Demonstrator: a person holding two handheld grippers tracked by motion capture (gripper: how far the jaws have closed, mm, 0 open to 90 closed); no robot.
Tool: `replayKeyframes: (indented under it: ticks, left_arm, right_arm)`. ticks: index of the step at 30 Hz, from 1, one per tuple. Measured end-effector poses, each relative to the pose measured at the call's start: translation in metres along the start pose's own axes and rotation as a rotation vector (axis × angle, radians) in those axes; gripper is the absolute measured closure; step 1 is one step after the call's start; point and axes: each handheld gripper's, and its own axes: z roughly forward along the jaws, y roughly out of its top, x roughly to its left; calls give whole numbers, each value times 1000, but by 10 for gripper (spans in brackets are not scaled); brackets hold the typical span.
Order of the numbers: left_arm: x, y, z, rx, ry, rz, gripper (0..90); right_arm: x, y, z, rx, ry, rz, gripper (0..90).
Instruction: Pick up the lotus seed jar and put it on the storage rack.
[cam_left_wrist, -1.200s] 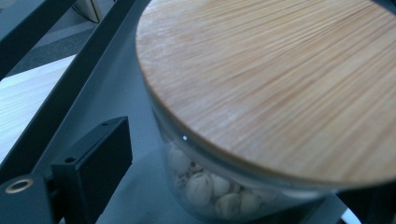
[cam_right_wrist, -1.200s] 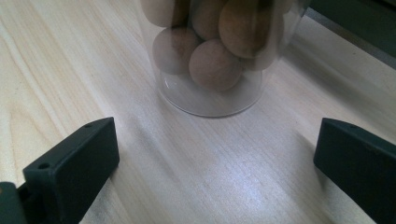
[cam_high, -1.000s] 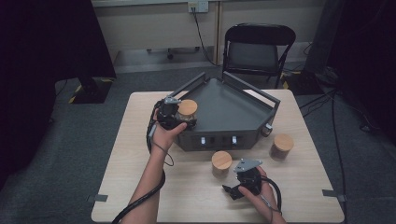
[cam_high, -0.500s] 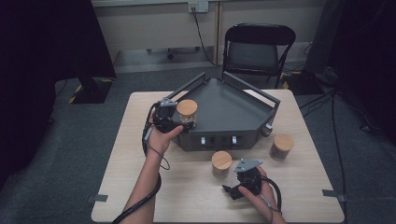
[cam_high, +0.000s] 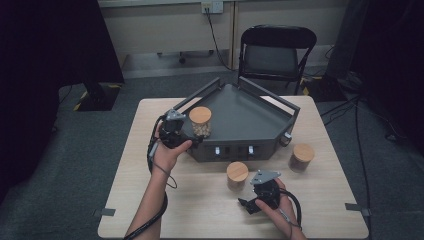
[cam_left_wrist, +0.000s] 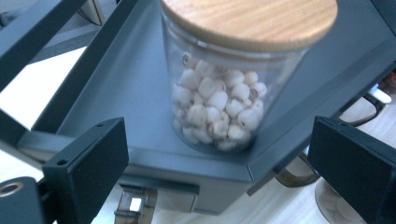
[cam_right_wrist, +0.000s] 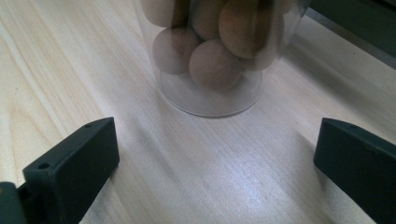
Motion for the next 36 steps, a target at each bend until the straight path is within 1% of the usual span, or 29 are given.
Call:
replayKeyframes:
  ticks: [13, 16, 17, 21, 34, 36]
  left_arm:
    - [-2, -10, -10, 4, 4, 8, 50]
    - [-3, -15, -12, -4, 1, -8, 50]
    - [-2, -15, -13, -1, 0, -2, 51]
    - [-3, -19, -16, -4, 1, 0, 50]
    - [-6, -32, -24, -8, 2, -13, 51]
    - [-6, -34, -25, -4, 3, -7, 51]
  right_arm:
    - [0, 0, 0, 0, 0, 0, 0]
    - [0, 0, 0, 0, 0, 0, 0]
    - [0, 0, 0, 0, 0, 0, 0]
    - [0, 0, 0, 0, -1, -1, 0]
    - [0, 0, 0, 0, -1, -1, 0]
    - [0, 0, 0, 0, -1, -1, 0]
